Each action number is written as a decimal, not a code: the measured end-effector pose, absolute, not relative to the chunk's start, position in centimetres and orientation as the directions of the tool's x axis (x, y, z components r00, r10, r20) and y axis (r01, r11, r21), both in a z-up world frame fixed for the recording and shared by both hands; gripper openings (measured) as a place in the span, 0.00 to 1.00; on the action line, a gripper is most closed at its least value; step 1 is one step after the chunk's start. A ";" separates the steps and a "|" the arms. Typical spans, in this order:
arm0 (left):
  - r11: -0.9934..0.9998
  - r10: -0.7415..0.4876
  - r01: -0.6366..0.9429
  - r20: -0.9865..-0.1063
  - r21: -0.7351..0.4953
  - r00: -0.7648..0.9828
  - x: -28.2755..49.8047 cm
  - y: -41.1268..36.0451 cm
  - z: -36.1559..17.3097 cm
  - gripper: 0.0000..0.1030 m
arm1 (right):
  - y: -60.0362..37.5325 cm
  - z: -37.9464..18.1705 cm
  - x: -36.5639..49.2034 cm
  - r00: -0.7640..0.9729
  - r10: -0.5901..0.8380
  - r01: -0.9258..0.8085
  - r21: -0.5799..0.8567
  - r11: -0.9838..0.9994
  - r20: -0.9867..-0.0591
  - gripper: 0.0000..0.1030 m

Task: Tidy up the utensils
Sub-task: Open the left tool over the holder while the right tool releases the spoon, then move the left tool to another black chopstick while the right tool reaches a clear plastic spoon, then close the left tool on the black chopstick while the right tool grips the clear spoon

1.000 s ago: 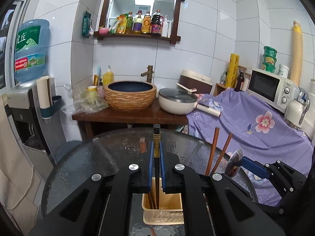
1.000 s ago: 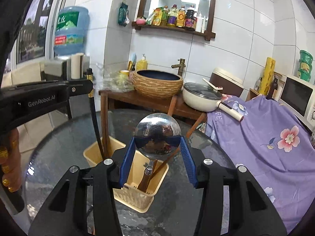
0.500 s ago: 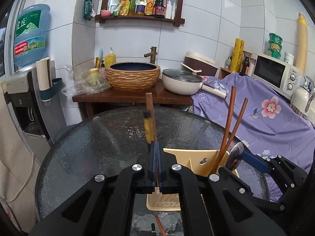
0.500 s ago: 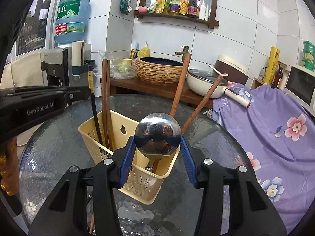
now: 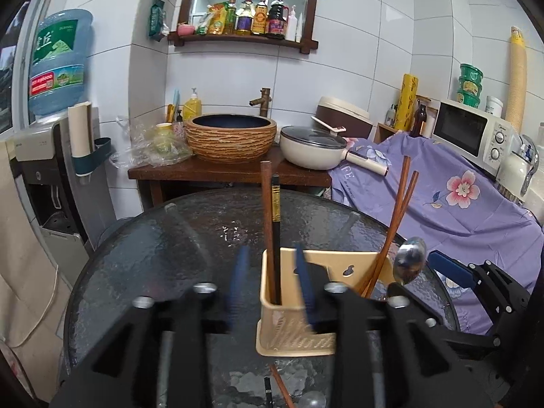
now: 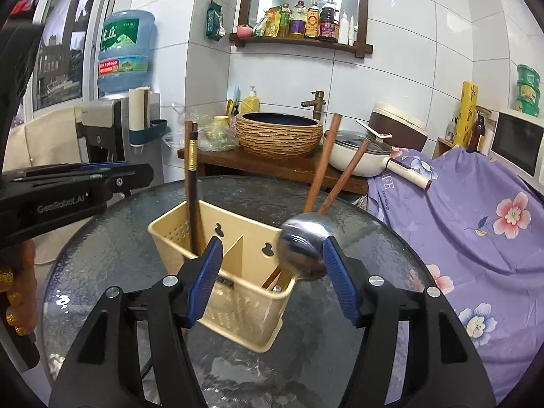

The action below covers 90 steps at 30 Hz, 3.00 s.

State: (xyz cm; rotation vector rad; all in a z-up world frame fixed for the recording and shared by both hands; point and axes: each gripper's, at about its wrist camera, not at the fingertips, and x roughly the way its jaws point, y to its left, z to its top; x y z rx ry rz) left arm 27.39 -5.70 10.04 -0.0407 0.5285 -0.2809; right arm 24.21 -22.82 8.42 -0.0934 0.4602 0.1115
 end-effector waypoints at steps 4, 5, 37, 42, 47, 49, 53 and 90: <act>0.966 -0.258 0.239 -0.495 -0.103 0.829 25.1 -4.0 9.2 0.52 | -22.6 8.2 21.7 0.884 0.108 -0.143 -0.044 0.989 -0.454 0.60; 0.966 -0.256 0.236 -0.502 -0.104 0.826 24.8 -3.7 8.9 0.53 | -22.6 8.0 21.2 0.876 0.118 -0.150 -0.032 0.988 -0.467 0.60; 0.935 -0.306 0.319 -0.808 -0.156 0.503 22.6 -3.0 -5.5 0.18 | -18.2 -6.8 20.2 0.517 0.245 -0.247 0.132 0.960 -0.820 0.48; 0.923 -0.331 0.348 -0.808 -0.168 0.488 23.0 -3.8 -5.5 0.17 | -17.9 -6.8 20.8 0.502 0.235 -0.241 0.126 0.962 -0.832 0.45; 0.914 -0.327 0.380 -0.817 -0.145 0.475 23.2 -5.0 -5.8 0.17 | -17.3 -6.7 21.6 0.495 0.198 -0.230 0.092 0.969 -0.846 0.39; 0.913 -0.320 0.384 -0.822 -0.135 0.472 23.3 -5.2 -5.9 0.17 | -17.6 -6.7 21.6 0.495 0.185 -0.226 0.080 0.971 -0.849 0.38; 0.912 -0.310 0.392 -0.830 -0.121 0.464 23.3 -5.5 -6.2 0.16 | -18.6 -6.7 21.8 0.490 0.175 -0.220 0.073 0.973 -0.854 0.38; 0.925 -0.223 0.378 -0.850 -0.030 0.478 27.7 -6.7 -6.9 0.07 | -18.3 -6.9 24.6 0.516 0.102 -0.131 0.039 0.991 -0.850 0.36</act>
